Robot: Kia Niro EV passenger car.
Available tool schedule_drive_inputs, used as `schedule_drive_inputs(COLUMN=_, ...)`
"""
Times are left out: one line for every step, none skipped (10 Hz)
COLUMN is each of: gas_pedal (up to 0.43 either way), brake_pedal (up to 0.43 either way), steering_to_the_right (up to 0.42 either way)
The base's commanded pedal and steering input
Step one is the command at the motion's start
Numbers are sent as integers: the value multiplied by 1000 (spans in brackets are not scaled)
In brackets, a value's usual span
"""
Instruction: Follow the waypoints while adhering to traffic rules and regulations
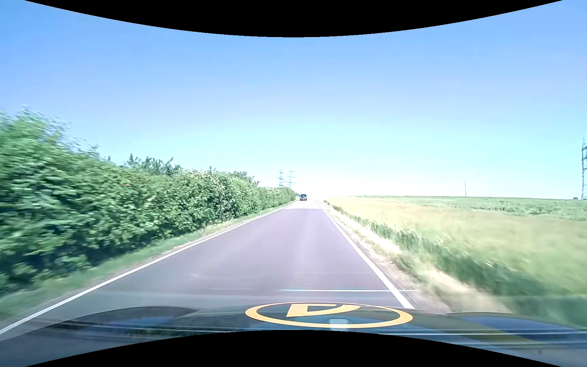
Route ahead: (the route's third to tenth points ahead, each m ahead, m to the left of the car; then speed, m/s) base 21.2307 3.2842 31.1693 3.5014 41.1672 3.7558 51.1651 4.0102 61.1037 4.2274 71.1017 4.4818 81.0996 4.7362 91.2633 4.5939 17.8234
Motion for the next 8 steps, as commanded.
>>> schedule_drive_inputs(gas_pedal=240, brake_pedal=0, steering_to_the_right=3)
schedule_drive_inputs(gas_pedal=240, brake_pedal=0, steering_to_the_right=-1)
schedule_drive_inputs(gas_pedal=240, brake_pedal=0, steering_to_the_right=-7)
schedule_drive_inputs(gas_pedal=240, brake_pedal=0, steering_to_the_right=-9)
schedule_drive_inputs(gas_pedal=240, brake_pedal=0, steering_to_the_right=-9)
schedule_drive_inputs(gas_pedal=240, brake_pedal=0, steering_to_the_right=-7)
schedule_drive_inputs(gas_pedal=240, brake_pedal=0, steering_to_the_right=2)
schedule_drive_inputs(gas_pedal=240, brake_pedal=0, steering_to_the_right=15)
